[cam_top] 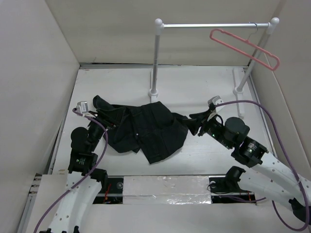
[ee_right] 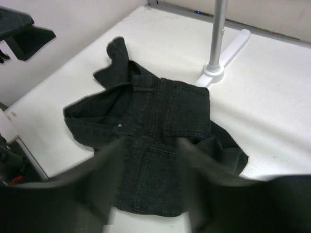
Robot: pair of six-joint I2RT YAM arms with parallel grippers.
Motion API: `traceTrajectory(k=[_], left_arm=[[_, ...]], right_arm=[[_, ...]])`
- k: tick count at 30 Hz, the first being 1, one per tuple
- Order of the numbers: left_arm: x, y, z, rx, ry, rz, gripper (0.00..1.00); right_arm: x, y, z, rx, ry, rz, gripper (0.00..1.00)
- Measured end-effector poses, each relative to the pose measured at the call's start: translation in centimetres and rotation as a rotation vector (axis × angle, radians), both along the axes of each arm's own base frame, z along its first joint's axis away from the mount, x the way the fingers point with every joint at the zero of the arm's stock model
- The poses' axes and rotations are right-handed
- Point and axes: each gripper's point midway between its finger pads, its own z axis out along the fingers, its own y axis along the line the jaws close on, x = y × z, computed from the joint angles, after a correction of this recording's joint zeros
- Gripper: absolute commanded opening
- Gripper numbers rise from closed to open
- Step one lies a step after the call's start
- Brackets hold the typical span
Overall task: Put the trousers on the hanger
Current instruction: Flatten out the trousers at the center of the board.
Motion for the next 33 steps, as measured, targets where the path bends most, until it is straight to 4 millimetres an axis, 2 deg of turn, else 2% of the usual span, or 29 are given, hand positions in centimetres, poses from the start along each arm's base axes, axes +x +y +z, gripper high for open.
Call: traceTrajectory(k=[1, 2, 3, 5, 6, 8, 12, 13, 16, 19, 22, 23, 24, 26, 27, 29, 30, 33], left_arm=[[0.0, 0.1, -0.2, 0.002, 0.007, 0.003, 0.63], [0.0, 0.1, -0.4, 0.006, 0.014, 0.008, 0.61], [0.1, 0.2, -0.6, 0.011, 0.021, 0.013, 0.55], [0.0, 0.4, -1.0, 0.021, 0.033, 0.02, 0.51], [-0.1, 0.4, -1.1, 0.023, 0.035, 0.023, 0.41], [-0.2, 0.6, -1.0, 0.025, 0.032, 0.03, 0.32], [-0.2, 0.6, -1.0, 0.034, 0.024, 0.032, 0.04], [-0.1, 0.6, -1.0, 0.031, 0.028, 0.031, 0.01], [0.7, 0.1, -1.4, 0.027, 0.046, 0.011, 0.0], [2.2, -0.9, -2.4, -0.001, 0.099, -0.027, 0.0], [3.4, -1.3, -4.0, -0.011, 0.163, -0.039, 0.07], [3.8, -1.2, -5.1, -0.007, 0.199, -0.026, 0.12], [3.9, -1.0, -6.0, -0.001, 0.228, -0.012, 0.23], [3.8, 0.0, -7.4, 0.008, 0.263, 0.043, 0.32], [3.5, 0.5, -7.9, 0.012, 0.271, 0.075, 0.39], [2.9, 1.9, -8.6, 0.014, 0.277, 0.15, 0.44], [2.6, 2.7, -8.8, 0.012, 0.277, 0.188, 0.48], [2.0, 4.5, -10.0, 0.003, 0.292, 0.289, 0.5]], right_arm=[[0.1, 0.2, -0.2, -0.007, 0.005, 0.004, 0.35], [0.1, 0.3, -0.3, -0.012, 0.01, 0.007, 0.17], [0.2, 0.5, -0.6, -0.021, 0.019, 0.009, 0.1], [0.4, 0.9, -1.2, -0.038, 0.037, 0.018, 0.0], [0.4, 1.1, -1.4, -0.048, 0.046, 0.023, 0.0], [0.5, 1.4, -1.7, -0.059, 0.056, 0.031, 0.0], [0.7, 2.1, -2.3, -0.074, 0.071, 0.05, 0.0], [0.8, 2.3, -2.7, -0.083, 0.079, 0.054, 0.0], [1.1, 3.6, -4.2, -0.12, 0.107, 0.073, 0.0], [1.3, 5.8, -5.9, -0.174, 0.142, 0.108, 0.0], [1.6, 8.5, -7.2, -0.226, 0.17, 0.143, 0.0], [1.8, 9.4, -7.7, -0.238, 0.175, 0.154, 0.0], [1.8, 10.3, -8.1, -0.248, 0.18, 0.166, 0.0], [2.1, 11.8, -9.2, -0.276, 0.19, 0.176, 0.09], [2.3, 12.6, -9.8, -0.287, 0.194, 0.179, 0.24], [2.9, 14.1, -10.8, -0.312, 0.201, 0.181, 0.39], [3.4, 15.0, -11.1, -0.322, 0.2, 0.179, 0.51], [5.3, 17.9, -11.7, -0.343, 0.193, 0.167, 0.64]])
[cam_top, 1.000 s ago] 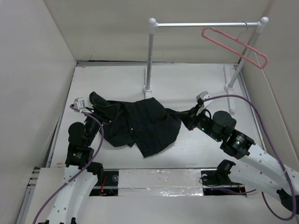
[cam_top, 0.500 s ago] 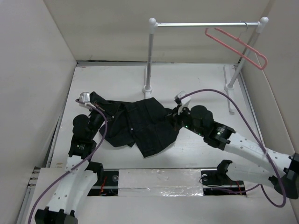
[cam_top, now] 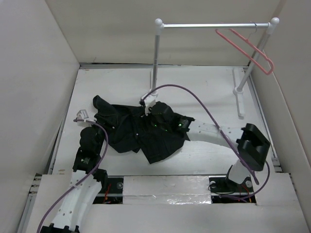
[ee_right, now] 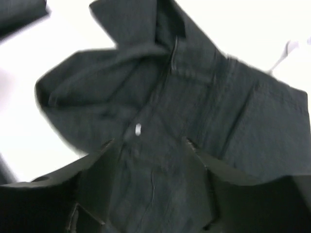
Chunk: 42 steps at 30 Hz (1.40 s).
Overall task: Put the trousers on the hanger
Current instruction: Flatten out the trousers at the center of the board.
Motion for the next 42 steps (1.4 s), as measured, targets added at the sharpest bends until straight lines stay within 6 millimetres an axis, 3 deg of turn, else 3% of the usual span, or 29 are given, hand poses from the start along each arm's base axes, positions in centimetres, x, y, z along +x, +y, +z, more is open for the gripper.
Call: traceTrajectory(k=[3, 9, 18, 25, 26, 29, 30, 32, 35, 37, 39, 42], left_arm=[[-0.2, 1.3, -2.0, 0.004, 0.056, 0.076, 0.51], [-1.2, 2.6, -7.5, 0.018, 0.207, 0.151, 0.55], [-1.4, 2.2, -10.2, 0.059, 0.297, 0.115, 0.52], [-1.5, 1.1, -12.6, 0.095, 0.361, 0.037, 0.5], [-1.5, 1.1, -12.7, 0.099, 0.362, 0.03, 0.49], [-1.3, 0.6, -12.7, 0.105, 0.354, 0.0, 0.46], [-1.2, 0.4, -12.8, 0.107, 0.355, -0.011, 0.45], [-1.1, 0.2, -13.0, 0.109, 0.358, -0.029, 0.37], [-1.1, 0.0, -13.4, 0.117, 0.369, -0.043, 0.24], [-1.1, 0.0, -13.7, 0.121, 0.38, -0.047, 0.1], [-1.2, 0.0, -14.0, 0.128, 0.39, -0.05, 0.0], [-1.0, 0.2, -13.8, 0.135, 0.391, -0.041, 0.0]], right_arm=[[2.2, 2.7, -0.4, -0.013, -0.024, -0.023, 0.7], [6.6, 6.6, -1.4, -0.054, -0.082, -0.093, 0.7], [9.9, 8.7, -5.1, -0.163, -0.1, -0.163, 0.67], [11.1, 7.7, -6.7, -0.221, -0.094, -0.206, 0.6], [11.2, 7.8, -6.7, -0.223, -0.096, -0.211, 0.46], [11.8, 7.4, -6.9, -0.232, -0.101, -0.231, 0.27], [11.9, 7.2, -6.9, -0.234, -0.101, -0.235, 0.09], [12.0, 7.1, -6.9, -0.233, -0.099, -0.245, 0.0], [12.2, 6.6, -6.9, -0.229, -0.1, -0.259, 0.0], [11.7, 5.4, -6.8, -0.239, -0.096, -0.266, 0.0], [10.9, 3.5, -5.8, -0.244, -0.097, -0.281, 0.0], [9.2, -0.7, -2.6, -0.208, -0.117, -0.318, 0.0]])
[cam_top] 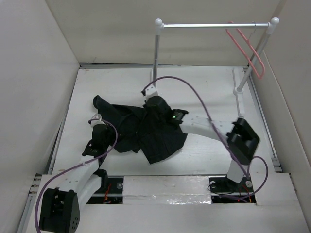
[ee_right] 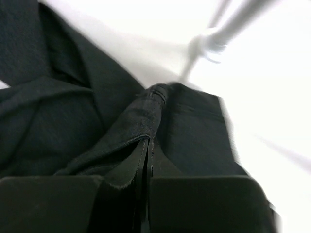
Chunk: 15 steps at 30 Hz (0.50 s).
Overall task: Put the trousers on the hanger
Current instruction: Flatten out the trousers at the center of the board.
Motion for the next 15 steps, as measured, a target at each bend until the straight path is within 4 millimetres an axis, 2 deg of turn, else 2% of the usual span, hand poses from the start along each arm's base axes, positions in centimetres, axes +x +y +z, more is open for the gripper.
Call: traceTrajectory(k=[4, 7, 10, 13, 14, 15], left_arm=[[0.9, 0.3, 1.9, 0.006, -0.053, 0.02, 0.0], [1.6, 0.4, 4.3, -0.001, -0.115, 0.029, 0.0], [2.3, 0.0, 6.7, -0.02, -0.183, 0.022, 0.0], [2.9, -1.0, 8.5, -0.055, -0.229, -0.026, 0.0], [3.0, -1.5, 8.9, -0.068, -0.233, -0.048, 0.0], [3.2, -1.9, 9.3, -0.077, -0.237, -0.064, 0.0]], right_arm=[[-1.7, -7.2, 5.8, 0.123, -0.069, -0.079, 0.0], [-1.7, -13.6, 8.0, 0.203, -0.108, -0.185, 0.0], [-1.1, -21.1, 8.1, 0.236, -0.139, -0.35, 0.0], [-0.4, -28.4, 7.2, 0.237, -0.154, -0.551, 0.0], [-0.3, -30.0, 6.9, 0.237, -0.153, -0.603, 0.0], [-0.1, -32.7, 6.5, 0.231, -0.155, -0.684, 0.0]])
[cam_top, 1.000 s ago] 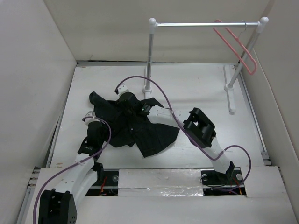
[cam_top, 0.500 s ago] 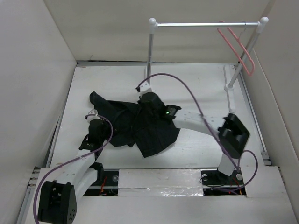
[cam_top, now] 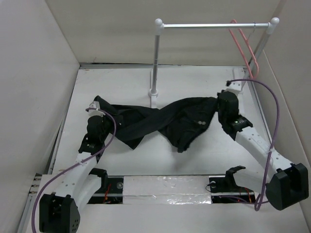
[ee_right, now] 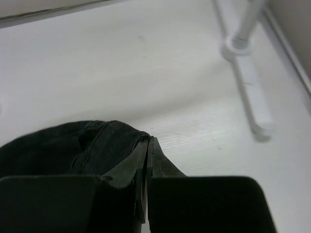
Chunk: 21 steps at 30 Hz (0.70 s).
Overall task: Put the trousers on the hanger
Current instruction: Flatten out the trousers at the center of the board.
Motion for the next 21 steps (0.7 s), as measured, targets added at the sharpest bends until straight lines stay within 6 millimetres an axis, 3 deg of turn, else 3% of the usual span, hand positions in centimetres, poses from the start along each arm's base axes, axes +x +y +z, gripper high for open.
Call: traceTrajectory(k=[5, 8, 9, 11, 12, 14, 15, 16, 17, 18, 19, 21], left_arm=[[0.9, -1.8, 0.5, -0.032, 0.008, -0.09, 0.0], [0.8, -2.7, 0.4, -0.049, 0.011, -0.134, 0.0], [0.8, -2.9, 0.4, -0.052, 0.013, -0.144, 0.0], [0.7, -3.1, 0.3, -0.055, 0.016, -0.153, 0.0], [0.7, -3.1, 0.4, -0.058, 0.013, -0.155, 0.0], [0.9, -3.2, 0.6, -0.065, 0.005, -0.154, 0.0], [1.0, -3.2, 0.7, -0.066, 0.005, -0.157, 0.07], [1.1, -3.3, 0.6, -0.067, 0.008, -0.161, 0.28], [1.3, -3.5, 0.6, -0.066, 0.01, -0.17, 0.39], [1.5, -3.7, 0.6, -0.067, 0.013, -0.178, 0.48], [1.7, -3.8, 0.7, -0.071, 0.014, -0.183, 0.59], [2.2, -4.0, 0.8, -0.071, 0.017, -0.192, 0.61]], right_arm=[[-0.3, -10.2, -2.3, 0.066, 0.032, -0.308, 0.01], [-1.1, -14.7, -3.0, 0.141, 0.022, -0.434, 0.33], [-1.0, -15.7, -2.8, 0.169, 0.006, -0.453, 0.5], [-0.6, -16.5, -2.1, 0.213, -0.029, -0.459, 0.62], [-0.2, -16.3, -1.7, 0.234, -0.036, -0.444, 0.7], [0.9, -15.3, -0.3, 0.259, -0.059, -0.39, 0.76], [1.4, -14.2, 0.4, 0.267, -0.074, -0.347, 0.76], [1.8, -12.7, 1.0, 0.272, -0.091, -0.3, 0.75], [2.0, -10.8, 1.5, 0.279, -0.102, -0.237, 0.7], [2.0, -8.7, 2.0, 0.284, -0.111, -0.167, 0.44], [1.8, -6.3, 2.3, 0.288, -0.122, -0.084, 0.31], [0.8, -0.8, 2.3, 0.298, -0.129, 0.1, 0.01]])
